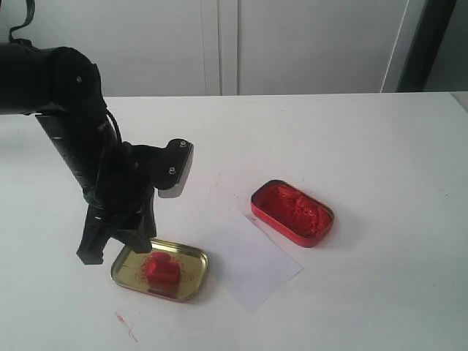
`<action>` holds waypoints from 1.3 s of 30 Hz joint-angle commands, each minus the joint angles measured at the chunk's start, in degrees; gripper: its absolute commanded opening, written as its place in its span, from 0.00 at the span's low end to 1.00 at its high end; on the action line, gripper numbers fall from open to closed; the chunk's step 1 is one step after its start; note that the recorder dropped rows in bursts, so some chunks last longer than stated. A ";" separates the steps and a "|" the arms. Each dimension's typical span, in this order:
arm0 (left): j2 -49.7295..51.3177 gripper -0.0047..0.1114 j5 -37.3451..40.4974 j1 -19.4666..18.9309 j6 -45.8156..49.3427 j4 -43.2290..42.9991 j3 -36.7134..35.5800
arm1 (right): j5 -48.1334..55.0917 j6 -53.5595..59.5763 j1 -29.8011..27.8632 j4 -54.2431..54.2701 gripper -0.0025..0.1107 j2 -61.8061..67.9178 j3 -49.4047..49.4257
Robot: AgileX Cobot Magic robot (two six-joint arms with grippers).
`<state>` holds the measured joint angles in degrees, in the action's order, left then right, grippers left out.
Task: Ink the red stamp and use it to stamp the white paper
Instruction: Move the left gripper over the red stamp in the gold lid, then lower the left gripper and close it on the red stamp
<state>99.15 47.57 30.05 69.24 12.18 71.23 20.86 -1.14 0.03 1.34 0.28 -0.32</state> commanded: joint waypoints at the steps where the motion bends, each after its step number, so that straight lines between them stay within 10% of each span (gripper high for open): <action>1: -0.40 0.41 -0.71 0.36 -0.04 0.60 -0.57 | -0.79 -0.16 0.06 0.08 0.02 -0.28 0.32; 39: 4.31 0.43 -8.40 2.65 -4.83 -0.08 -4.41 | -0.79 -0.16 0.06 0.08 0.02 -0.28 0.32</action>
<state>103.69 39.25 32.48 65.02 12.15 68.93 20.86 -1.22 0.03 1.34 0.28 -0.32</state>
